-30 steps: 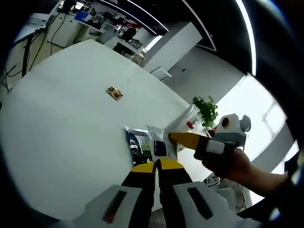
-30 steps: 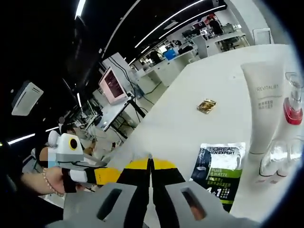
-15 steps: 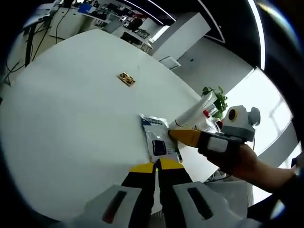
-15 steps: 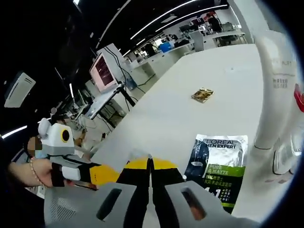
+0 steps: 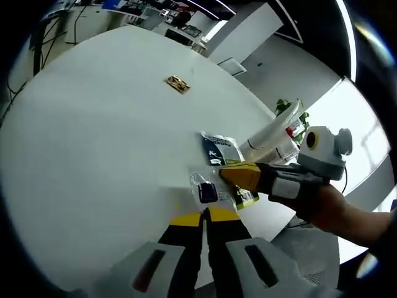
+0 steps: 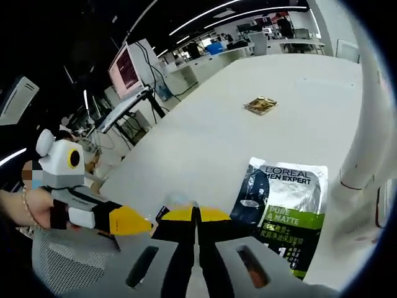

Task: Arrange the skincare products in the storage area until every visible bottle or jar stands upright without overlapping.

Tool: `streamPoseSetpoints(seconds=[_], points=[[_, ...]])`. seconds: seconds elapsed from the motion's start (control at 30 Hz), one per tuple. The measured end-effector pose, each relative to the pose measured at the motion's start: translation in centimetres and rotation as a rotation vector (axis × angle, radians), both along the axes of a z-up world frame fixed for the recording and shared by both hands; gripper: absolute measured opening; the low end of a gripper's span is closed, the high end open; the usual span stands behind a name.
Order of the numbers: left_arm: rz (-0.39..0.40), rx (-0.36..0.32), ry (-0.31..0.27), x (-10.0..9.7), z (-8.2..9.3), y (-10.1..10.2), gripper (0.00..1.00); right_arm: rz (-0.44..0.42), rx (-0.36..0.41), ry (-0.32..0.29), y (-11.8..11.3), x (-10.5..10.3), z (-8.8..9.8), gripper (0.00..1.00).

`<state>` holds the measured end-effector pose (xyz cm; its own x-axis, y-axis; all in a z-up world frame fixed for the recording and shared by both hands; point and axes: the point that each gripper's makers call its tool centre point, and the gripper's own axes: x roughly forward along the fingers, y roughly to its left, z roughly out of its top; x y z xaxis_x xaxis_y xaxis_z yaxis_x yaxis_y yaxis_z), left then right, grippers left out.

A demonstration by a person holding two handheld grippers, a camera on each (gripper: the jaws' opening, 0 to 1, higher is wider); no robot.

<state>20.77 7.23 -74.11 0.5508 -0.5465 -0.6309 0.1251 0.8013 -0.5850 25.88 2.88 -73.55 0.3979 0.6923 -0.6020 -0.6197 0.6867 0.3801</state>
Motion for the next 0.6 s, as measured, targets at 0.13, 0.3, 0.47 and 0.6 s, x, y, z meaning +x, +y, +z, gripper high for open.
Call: streamPoseSetpoints(seconds=[0.13,0.3,0.47,0.6], points=[[-0.003,0.026,0.010,0.0,-0.6,0.2,0.00,0.018,-0.037,-0.013,0.0,-0.1,-0.7,0.01],[-0.019,0.056,0.014,-0.1,-1.4,0.2,0.00,0.046,-0.082,-0.024,0.2,0.2,-2.1,0.01],[-0.025,0.067,0.020,0.1,-1.8,0.4,0.00,0.063,-0.113,-0.037,0.1,0.3,-2.4,0.01],[-0.034,0.083,0.022,0.2,-2.1,0.6,0.00,0.079,-0.146,-0.060,0.2,0.4,-2.9,0.01]])
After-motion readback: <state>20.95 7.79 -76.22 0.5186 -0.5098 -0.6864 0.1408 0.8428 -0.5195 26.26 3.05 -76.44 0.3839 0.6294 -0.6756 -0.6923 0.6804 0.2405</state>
